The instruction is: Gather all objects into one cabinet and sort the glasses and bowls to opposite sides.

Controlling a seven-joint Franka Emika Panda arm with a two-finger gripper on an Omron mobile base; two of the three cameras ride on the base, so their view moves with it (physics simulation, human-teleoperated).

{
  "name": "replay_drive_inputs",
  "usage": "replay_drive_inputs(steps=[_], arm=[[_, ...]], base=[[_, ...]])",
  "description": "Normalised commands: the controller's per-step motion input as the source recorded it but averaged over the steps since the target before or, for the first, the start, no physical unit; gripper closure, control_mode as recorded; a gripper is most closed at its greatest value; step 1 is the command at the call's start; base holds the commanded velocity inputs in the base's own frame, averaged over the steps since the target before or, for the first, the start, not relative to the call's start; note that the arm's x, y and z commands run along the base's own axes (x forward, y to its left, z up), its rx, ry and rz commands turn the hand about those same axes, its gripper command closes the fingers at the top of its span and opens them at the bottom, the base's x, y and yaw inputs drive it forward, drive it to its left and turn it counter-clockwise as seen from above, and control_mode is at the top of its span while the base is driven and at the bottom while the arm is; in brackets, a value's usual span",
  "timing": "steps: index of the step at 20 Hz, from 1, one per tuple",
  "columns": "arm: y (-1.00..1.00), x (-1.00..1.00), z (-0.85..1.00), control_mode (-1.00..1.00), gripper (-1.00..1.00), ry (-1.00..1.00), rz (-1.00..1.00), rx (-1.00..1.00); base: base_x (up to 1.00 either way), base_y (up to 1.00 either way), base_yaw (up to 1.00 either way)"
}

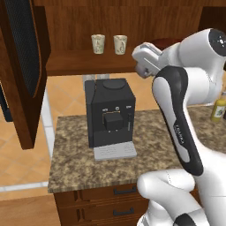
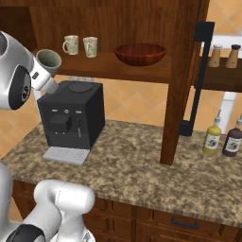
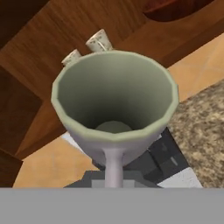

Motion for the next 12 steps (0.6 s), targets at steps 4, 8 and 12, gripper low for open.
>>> replay_drive_inputs(steps=[4, 8, 12], arm=[[0.32, 0.12, 0.89, -1.0, 1.0, 0.12, 0.0, 0.0], [0.35, 0.23, 0.53, -1.0, 1.0, 0.17, 0.0, -0.05], [0.12, 0.45, -0.08, -1.0, 1.0, 0.35, 0.0, -0.18]], base=[[0.0, 0.0, 0.0], [0.0, 0.0, 0.0], [0.0, 0.0, 0.0]])
